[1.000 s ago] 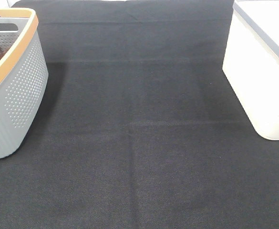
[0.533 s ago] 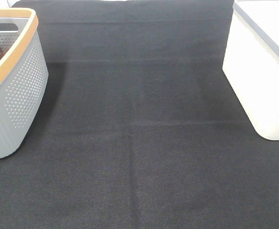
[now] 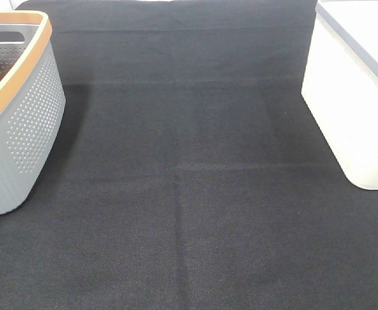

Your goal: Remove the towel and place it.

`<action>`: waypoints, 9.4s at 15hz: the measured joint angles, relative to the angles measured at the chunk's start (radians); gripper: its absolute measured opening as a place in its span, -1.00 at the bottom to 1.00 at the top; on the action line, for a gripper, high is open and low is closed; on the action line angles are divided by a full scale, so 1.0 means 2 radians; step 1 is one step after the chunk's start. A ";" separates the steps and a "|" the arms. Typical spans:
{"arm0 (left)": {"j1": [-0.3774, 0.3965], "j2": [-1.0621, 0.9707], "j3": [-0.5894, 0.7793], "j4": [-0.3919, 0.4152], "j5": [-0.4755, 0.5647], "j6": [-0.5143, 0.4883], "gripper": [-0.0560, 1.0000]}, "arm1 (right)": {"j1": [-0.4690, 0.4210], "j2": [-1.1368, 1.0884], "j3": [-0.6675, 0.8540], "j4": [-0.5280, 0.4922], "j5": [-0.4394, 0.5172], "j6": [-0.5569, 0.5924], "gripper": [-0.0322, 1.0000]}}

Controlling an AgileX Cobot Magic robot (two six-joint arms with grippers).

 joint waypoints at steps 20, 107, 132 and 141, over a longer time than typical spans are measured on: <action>-0.150 -0.210 -0.006 -0.390 -0.208 0.217 -0.89 | 0.000 0.074 -0.005 0.096 -0.075 0.003 0.54; -0.350 -0.201 0.001 -0.189 -0.213 0.226 -0.89 | 0.256 0.755 -0.324 0.047 -0.405 -0.116 -0.15; -0.350 -0.177 0.058 0.082 0.000 0.128 -0.89 | 0.256 0.715 -0.422 -0.016 -0.042 -0.070 -0.94; -0.343 -0.174 0.171 0.244 -0.173 0.101 -0.89 | 0.252 0.835 -0.445 -0.351 -0.333 0.132 -0.94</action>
